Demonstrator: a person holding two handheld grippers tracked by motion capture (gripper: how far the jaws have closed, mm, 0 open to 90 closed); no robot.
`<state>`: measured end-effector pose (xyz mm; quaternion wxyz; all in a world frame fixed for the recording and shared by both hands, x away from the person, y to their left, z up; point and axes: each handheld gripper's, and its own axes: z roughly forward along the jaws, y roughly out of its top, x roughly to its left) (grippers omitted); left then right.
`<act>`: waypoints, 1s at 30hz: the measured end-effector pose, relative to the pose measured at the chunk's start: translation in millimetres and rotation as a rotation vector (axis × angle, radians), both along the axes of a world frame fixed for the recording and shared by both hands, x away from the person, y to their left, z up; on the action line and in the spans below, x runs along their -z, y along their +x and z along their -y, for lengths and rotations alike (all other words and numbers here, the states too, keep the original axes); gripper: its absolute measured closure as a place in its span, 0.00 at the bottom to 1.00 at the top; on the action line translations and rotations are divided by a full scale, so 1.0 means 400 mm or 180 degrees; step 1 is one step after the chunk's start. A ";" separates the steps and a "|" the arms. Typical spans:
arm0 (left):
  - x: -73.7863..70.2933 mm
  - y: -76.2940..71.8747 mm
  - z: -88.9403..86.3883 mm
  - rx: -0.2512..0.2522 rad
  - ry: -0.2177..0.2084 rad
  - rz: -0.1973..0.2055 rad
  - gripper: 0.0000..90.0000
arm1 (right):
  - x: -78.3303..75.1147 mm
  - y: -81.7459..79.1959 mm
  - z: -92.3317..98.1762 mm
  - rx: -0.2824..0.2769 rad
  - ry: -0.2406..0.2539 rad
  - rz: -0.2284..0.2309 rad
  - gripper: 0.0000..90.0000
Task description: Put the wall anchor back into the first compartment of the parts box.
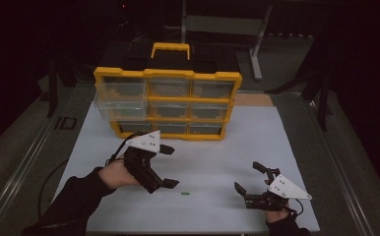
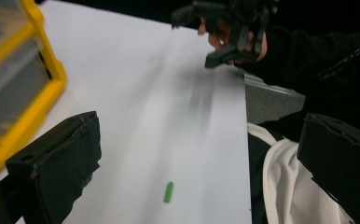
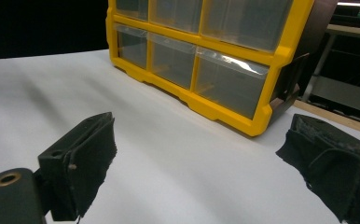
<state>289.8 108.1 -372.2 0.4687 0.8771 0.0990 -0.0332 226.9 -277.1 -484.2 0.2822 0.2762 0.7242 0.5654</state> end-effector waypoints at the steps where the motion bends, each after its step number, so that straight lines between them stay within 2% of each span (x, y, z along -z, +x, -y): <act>1: 0.010 -0.001 0.001 -0.0003 -0.0004 -0.0015 0.00 | 0.000 0.000 0.000 0.0002 -0.0001 0.0002 0.09; 5: 0.048 -0.007 0.010 0.0019 0.0021 -0.0075 0.00 | 0.000 0.000 0.000 -0.0002 -0.0008 0.0006 0.09; 7: 0.048 -0.007 0.010 0.0019 0.0021 -0.0075 0.00 | 0.000 0.000 0.000 -0.0005 -0.0007 0.0003 0.09; 9: 0.090 -0.015 0.022 0.0031 0.0034 -0.0139 0.00 | 0.000 -0.001 0.000 0.0007 0.0006 -0.0002 0.09; 13: 0.110 -0.015 0.026 0.0042 0.0032 -0.0198 0.00 | 0.000 -0.001 0.000 0.0006 0.0008 -0.0001 0.09; 14: 0.136 -0.014 0.031 0.0063 0.0047 -0.0253 0.00 | 0.000 -0.001 0.000 0.0000 -0.0002 0.0001 0.09; 15: 0.136 -0.014 0.031 0.0063 0.0047 -0.0253 0.00 | 0.000 -0.001 0.000 -0.0001 -0.0002 0.0001 0.09; 16: 0.154 -0.014 0.035 0.0076 0.0049 -0.0274 0.00 | 0.000 -0.001 -0.001 0.0000 -0.0007 0.0000 0.09; 19: 0.176 -0.015 0.041 0.0103 0.0071 -0.0298 0.00 | 0.000 -0.001 -0.001 -0.0001 -0.0010 -0.0002 0.09; 23: 0.200 -0.016 0.049 0.0092 0.0133 -0.0331 0.00 | 0.000 -0.001 -0.001 -0.0003 -0.0013 0.0004 0.09; 28: 0.238 -0.018 0.061 0.0054 0.0289 -0.0326 0.00 | 0.000 0.000 -0.002 -0.0005 -0.0013 -0.0002 0.09; 30: 0.245 -0.018 0.063 0.0049 0.0300 -0.0343 0.00 | 0.000 0.000 -0.002 -0.0006 -0.0014 -0.0002 0.09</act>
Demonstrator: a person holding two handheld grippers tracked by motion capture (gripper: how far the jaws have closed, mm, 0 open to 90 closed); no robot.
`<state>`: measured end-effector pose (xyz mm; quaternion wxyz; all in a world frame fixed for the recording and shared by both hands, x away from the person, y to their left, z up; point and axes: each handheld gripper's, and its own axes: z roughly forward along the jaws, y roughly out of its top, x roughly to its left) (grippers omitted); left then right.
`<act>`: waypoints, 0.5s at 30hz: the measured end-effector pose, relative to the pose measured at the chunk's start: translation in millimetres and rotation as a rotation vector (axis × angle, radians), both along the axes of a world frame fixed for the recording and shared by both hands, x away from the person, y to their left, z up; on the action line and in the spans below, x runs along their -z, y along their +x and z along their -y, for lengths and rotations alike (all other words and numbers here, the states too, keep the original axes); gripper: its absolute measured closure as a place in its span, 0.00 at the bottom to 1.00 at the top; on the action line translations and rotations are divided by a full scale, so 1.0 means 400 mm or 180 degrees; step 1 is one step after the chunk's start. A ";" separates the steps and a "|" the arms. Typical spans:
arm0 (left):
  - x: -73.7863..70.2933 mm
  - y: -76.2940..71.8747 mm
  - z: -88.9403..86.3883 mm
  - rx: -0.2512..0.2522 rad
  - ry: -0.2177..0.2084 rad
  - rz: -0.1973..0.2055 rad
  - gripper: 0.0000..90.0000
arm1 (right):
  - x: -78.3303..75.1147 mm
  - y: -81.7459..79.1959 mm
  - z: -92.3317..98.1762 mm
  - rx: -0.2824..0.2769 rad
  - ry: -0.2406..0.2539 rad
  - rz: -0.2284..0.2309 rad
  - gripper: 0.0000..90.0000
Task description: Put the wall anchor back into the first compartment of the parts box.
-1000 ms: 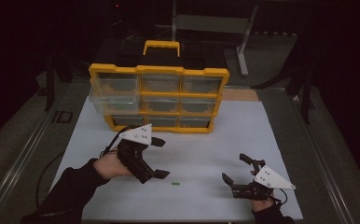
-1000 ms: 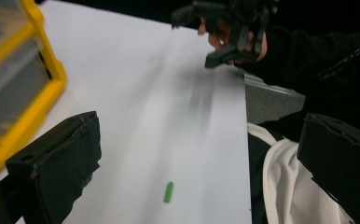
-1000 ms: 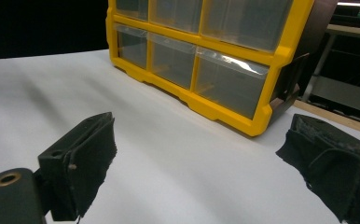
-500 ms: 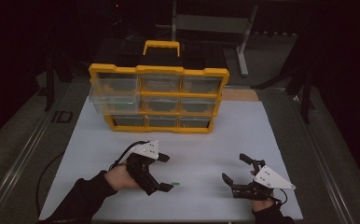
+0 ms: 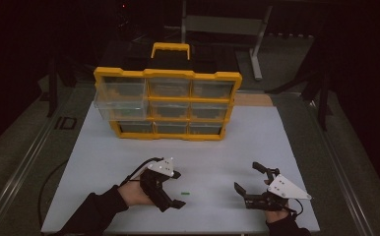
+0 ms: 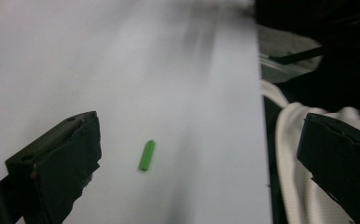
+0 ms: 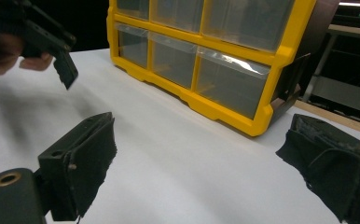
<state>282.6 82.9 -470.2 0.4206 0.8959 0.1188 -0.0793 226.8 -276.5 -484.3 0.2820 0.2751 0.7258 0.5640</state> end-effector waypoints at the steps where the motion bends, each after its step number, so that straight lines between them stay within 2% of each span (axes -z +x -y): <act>1: 0.000 0.000 0.000 0.0000 0.0000 0.0000 0.00 | 0.000 0.000 0.000 -0.0001 0.0000 0.0001 0.09; 2: 0.018 0.002 0.004 0.0003 0.0022 -0.0032 0.00 | 0.000 0.000 0.000 0.0001 0.0000 -0.0007 0.09; 7: 0.031 0.002 0.007 0.0019 0.0080 0.0029 0.02 | 0.000 0.000 -0.001 -0.0001 -0.0001 -0.0003 0.09; 9: 0.047 0.000 0.010 0.0049 0.0102 0.0071 0.05 | 0.000 0.000 0.000 0.0000 -0.0002 -0.0002 0.09; 12: 0.068 -0.003 0.016 0.0126 0.0184 0.0123 0.16 | 0.000 0.000 0.000 0.0002 0.0000 -0.0007 0.09; 15: 0.076 -0.001 0.019 0.0121 0.0220 0.0151 0.22 | 0.000 0.000 -0.001 0.0001 -0.0001 -0.0009 0.09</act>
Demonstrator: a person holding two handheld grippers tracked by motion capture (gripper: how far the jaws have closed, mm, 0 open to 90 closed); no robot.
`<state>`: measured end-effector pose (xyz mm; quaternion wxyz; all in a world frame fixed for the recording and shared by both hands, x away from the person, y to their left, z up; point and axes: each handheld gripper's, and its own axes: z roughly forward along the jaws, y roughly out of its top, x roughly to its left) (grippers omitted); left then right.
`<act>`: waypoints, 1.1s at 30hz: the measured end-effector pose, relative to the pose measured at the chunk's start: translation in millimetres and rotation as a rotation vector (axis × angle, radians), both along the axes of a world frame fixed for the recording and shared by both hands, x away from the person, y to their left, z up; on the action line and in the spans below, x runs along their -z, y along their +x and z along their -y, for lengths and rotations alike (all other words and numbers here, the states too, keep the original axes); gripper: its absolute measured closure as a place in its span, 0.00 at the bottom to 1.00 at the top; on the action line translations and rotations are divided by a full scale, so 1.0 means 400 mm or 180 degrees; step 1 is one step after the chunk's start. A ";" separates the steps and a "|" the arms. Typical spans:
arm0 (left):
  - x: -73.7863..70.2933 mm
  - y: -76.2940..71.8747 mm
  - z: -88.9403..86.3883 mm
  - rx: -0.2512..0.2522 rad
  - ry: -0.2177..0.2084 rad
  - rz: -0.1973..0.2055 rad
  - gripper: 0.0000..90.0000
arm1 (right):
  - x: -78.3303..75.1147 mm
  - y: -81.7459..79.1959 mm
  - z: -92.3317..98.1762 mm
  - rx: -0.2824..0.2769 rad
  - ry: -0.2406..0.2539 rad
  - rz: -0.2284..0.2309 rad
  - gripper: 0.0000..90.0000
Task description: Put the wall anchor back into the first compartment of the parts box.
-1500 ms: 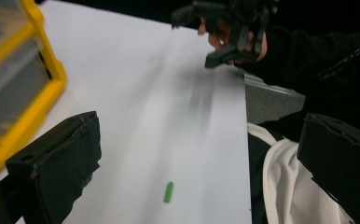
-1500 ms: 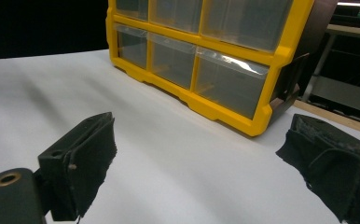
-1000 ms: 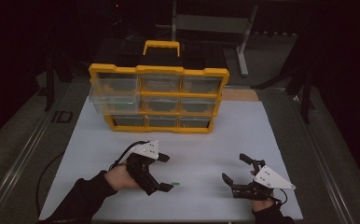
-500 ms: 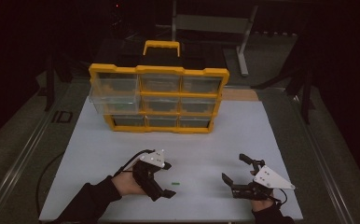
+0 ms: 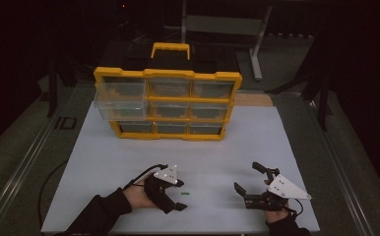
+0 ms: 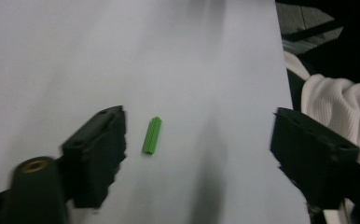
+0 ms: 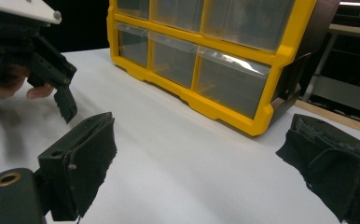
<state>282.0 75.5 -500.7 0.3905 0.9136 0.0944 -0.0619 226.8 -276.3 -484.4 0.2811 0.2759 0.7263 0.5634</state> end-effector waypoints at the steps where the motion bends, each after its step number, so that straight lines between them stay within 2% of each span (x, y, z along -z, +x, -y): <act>1: 0.007 0.004 0.002 -0.0031 0.0008 0.0045 0.29 | 0.000 0.000 0.000 -0.0003 0.0001 -0.0005 0.09; 4: 0.015 0.010 0.006 -0.0071 0.0055 0.0121 0.38 | 0.000 0.000 0.000 -0.0005 -0.0002 -0.0005 0.09; 6: 0.018 0.013 0.007 -0.0072 0.0067 0.0126 0.44 | 0.000 0.000 0.000 -0.0004 -0.0001 -0.0004 0.09; 7: 0.020 0.016 0.007 -0.0079 0.0063 0.0137 0.44 | 0.000 0.000 0.000 -0.0004 0.0001 0.0001 0.09; 8: 0.025 0.023 0.008 -0.0097 0.0079 0.0143 0.51 | 0.000 0.000 0.001 0.0001 0.0007 -0.0003 0.09; 11: 0.029 0.028 0.008 -0.0134 0.0076 0.0135 0.61 | 0.000 0.000 0.001 -0.0004 0.0000 0.0001 0.09; 13: 0.034 0.031 0.011 -0.0163 0.0125 0.0123 0.66 | 0.000 0.000 0.001 -0.0004 -0.0001 0.0001 0.09; 16: 0.041 0.030 0.017 -0.0128 0.0171 0.0134 0.69 | 0.000 0.000 0.001 -0.0001 0.0002 -0.0006 0.09; 22: 0.040 0.028 0.026 -0.0162 0.0184 0.0155 0.77 | 0.001 0.000 0.001 -0.0003 0.0002 -0.0009 0.09; 23: 0.039 0.022 0.034 -0.0110 0.0224 0.0196 0.79 | 0.001 0.000 0.001 -0.0003 0.0002 -0.0004 0.09; 28: 0.037 0.023 0.040 -0.0112 0.0294 0.0265 0.87 | 0.002 0.001 0.000 -0.0009 0.0001 -0.0018 0.09; 33: 0.036 0.027 0.042 -0.0112 0.0320 0.0235 0.92 | 0.001 0.001 0.000 -0.0011 -0.0001 -0.0010 0.09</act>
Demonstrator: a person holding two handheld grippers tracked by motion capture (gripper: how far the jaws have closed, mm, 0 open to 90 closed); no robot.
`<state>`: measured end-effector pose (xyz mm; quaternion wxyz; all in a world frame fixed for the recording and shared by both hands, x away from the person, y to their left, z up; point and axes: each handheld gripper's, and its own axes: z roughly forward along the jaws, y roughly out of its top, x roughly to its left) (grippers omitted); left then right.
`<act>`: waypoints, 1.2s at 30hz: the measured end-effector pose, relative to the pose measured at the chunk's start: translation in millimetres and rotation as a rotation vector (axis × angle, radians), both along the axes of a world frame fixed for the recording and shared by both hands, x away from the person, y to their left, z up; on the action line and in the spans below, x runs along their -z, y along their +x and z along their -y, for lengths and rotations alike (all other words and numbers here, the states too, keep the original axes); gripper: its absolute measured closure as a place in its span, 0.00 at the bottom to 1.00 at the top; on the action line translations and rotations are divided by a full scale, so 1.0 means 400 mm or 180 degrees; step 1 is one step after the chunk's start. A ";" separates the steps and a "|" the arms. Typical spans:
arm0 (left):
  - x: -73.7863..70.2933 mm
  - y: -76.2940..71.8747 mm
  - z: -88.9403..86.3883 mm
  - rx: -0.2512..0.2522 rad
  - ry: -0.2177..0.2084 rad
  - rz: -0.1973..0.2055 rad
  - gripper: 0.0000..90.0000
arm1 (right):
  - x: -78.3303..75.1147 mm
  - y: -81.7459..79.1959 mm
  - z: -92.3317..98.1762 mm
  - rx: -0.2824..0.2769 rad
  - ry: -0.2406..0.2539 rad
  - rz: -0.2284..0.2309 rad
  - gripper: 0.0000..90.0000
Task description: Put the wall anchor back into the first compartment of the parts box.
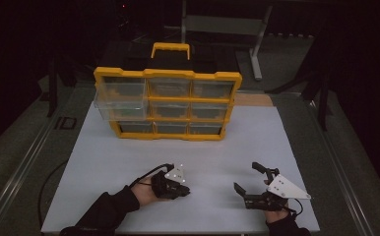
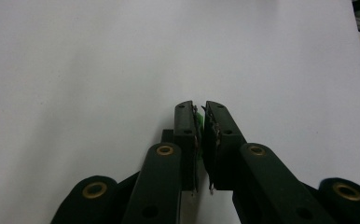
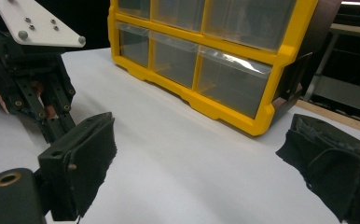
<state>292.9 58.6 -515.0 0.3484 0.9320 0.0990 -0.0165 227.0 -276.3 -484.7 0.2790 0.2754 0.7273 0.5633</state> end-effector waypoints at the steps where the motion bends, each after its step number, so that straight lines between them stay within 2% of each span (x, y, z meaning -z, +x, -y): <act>1: 0.000 0.000 0.000 0.0000 0.0000 0.0000 0.92 | 0.000 0.000 0.000 0.0005 0.0003 -0.0001 0.09; 3: -0.001 0.000 0.001 0.0008 0.0001 0.0013 0.92 | 0.001 0.001 0.001 0.0007 0.0009 -0.0004 0.09; 4: -0.002 0.003 -0.001 0.0014 -0.0010 -0.0041 0.92 | 0.001 0.001 0.000 0.0007 0.0009 -0.0006 0.09; 10: -0.024 0.009 -0.011 0.0072 -0.0062 -0.0141 0.92 | 0.002 0.002 0.002 0.0002 0.0009 -0.0002 0.09; 13: -0.031 0.010 -0.013 0.0086 -0.0066 -0.0145 0.92 | 0.001 0.002 0.002 0.0004 0.0009 -0.0002 0.09; 14: -0.053 0.012 -0.020 0.0124 -0.0087 -0.0157 0.92 | 0.000 0.001 0.001 0.0005 0.0008 0.0004 0.09; 16: -0.070 0.012 -0.026 0.0173 -0.0095 -0.0168 0.92 | 0.000 0.000 0.001 0.0006 0.0006 0.0006 0.09; 24: -0.169 0.018 -0.067 0.0204 -0.0177 -0.0127 0.92 | 0.000 0.001 0.001 0.0008 0.0010 0.0011 0.09; 26: -0.196 0.020 -0.078 0.0207 -0.0177 -0.0079 0.92 | 0.000 0.001 0.001 0.0011 0.0011 0.0019 0.09; 28: -0.227 0.019 -0.091 0.0159 -0.0212 0.0025 0.92 | 0.000 0.001 0.001 0.0010 0.0018 0.0020 0.09; 32: -0.303 0.027 -0.119 0.0123 -0.0284 0.0170 0.92 | -0.001 0.001 0.003 -0.0002 0.0028 0.0020 0.09; 36: -0.370 0.034 -0.142 0.0127 -0.0387 0.0229 0.92 | -0.001 0.001 0.000 -0.0004 0.0021 0.0031 0.09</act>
